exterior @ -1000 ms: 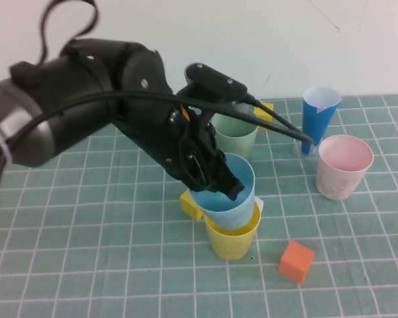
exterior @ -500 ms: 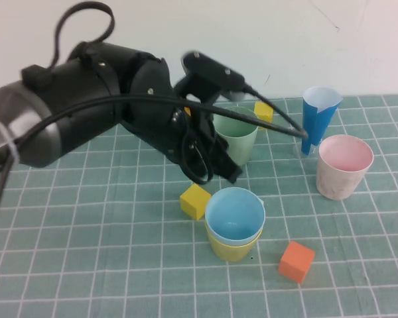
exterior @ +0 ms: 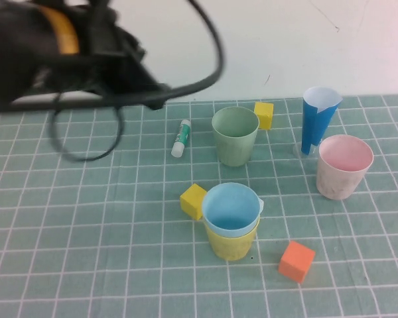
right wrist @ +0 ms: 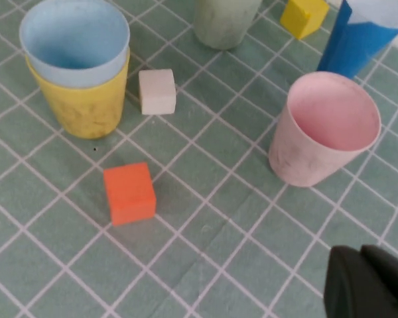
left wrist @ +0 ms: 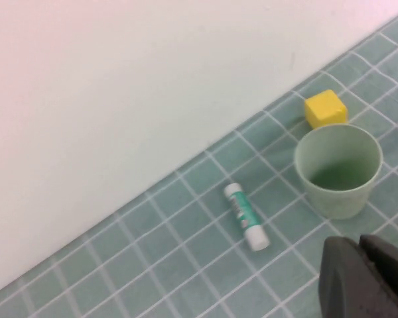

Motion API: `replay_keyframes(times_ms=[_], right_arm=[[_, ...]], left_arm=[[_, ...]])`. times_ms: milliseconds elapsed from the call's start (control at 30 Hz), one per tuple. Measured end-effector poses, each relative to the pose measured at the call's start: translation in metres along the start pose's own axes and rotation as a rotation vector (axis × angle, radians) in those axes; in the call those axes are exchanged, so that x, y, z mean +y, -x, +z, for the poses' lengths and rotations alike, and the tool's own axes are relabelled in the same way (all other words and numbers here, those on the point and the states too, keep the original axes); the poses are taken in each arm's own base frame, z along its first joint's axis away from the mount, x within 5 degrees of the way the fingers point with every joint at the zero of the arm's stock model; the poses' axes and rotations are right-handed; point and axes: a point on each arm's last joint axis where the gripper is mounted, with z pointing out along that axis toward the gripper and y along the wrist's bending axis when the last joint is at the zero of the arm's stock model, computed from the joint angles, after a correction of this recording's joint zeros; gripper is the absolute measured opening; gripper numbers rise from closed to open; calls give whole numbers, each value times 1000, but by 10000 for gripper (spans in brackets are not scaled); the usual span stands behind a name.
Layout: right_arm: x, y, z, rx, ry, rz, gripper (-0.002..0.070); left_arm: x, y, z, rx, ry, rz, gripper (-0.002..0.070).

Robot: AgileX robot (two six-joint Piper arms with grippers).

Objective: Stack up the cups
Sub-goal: Pick up the pink cup

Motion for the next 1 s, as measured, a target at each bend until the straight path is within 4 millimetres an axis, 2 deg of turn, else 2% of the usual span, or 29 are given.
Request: replay_keyframes(times_ms=[133, 300, 367, 433, 567, 633, 800, 1000], right_arm=[[-25, 16, 32, 37, 69, 27, -3], [-54, 21, 81, 90, 139, 33, 0], [-64, 22, 100, 109, 172, 30, 33], [-74, 25, 117, 122, 196, 28, 118], [-94, 32, 144, 136, 201, 29, 348], [-104, 33, 160, 147, 204, 38, 438], [-123, 29, 198, 176, 224, 62, 501], [-133, 17, 231, 208, 240, 95, 494]], left_arm=[[9, -20, -41, -42, 51, 27, 2], [15, -67, -76, -24, 99, 74, 2], [15, -89, -87, -16, 110, 85, 2], [15, -107, -98, -29, 123, 100, 2], [15, -140, -106, -49, 151, 152, 2], [14, -152, -110, -54, 152, 147, 2], [13, -174, -118, -71, 156, 130, 2], [11, -190, -116, -44, 156, 125, 2]])
